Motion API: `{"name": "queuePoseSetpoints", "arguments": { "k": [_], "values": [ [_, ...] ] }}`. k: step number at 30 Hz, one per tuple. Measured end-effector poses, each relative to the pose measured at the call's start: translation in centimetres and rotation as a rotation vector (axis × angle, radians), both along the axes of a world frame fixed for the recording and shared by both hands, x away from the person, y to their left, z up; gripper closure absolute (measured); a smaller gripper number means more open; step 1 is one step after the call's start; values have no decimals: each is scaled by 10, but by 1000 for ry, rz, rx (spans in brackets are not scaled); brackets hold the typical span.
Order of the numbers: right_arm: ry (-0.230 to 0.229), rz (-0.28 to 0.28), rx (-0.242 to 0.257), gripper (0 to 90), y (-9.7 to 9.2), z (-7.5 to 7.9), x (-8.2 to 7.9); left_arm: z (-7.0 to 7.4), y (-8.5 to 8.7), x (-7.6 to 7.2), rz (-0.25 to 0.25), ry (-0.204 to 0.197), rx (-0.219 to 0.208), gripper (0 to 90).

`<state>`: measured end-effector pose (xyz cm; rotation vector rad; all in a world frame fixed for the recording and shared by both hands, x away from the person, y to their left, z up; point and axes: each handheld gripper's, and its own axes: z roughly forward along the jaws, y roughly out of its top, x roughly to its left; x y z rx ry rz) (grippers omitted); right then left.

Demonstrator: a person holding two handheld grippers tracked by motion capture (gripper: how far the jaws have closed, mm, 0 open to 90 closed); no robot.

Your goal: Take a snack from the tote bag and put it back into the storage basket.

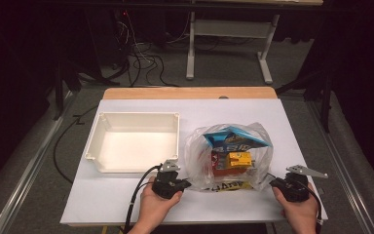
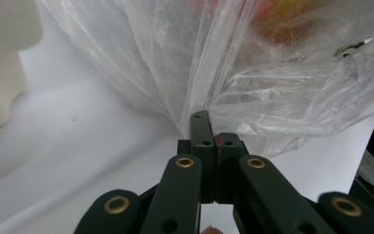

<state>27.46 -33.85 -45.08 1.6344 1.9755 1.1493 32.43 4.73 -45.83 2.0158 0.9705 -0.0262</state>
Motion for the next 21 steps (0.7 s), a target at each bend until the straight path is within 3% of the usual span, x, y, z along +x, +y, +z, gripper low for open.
{"name": "queuePoseSetpoints", "arguments": {
  "k": [1,2,4,8,11,14,18,21],
  "values": [
    [-18,3,-5,831,0,1,-2,0,0,0,0,0,0,880],
    [-41,12,3,824,0,4,-4,5,5,0,9,-13,-50,860],
    [-77,14,22,812,-2,8,-6,10,9,0,12,-47,-85,835],
    [-158,16,48,802,-2,15,-10,20,14,-2,18,-100,-130,803],
    [-189,17,59,776,-1,18,-12,23,15,-2,21,-109,-144,753],
    [-264,2,80,655,-1,24,-17,27,17,-3,51,-134,-159,610],
    [-344,-19,62,422,2,36,-20,41,17,-3,49,-172,-176,439],
    [-399,-32,70,302,3,54,-22,58,17,-8,72,-257,-167,339]
  ]
}}
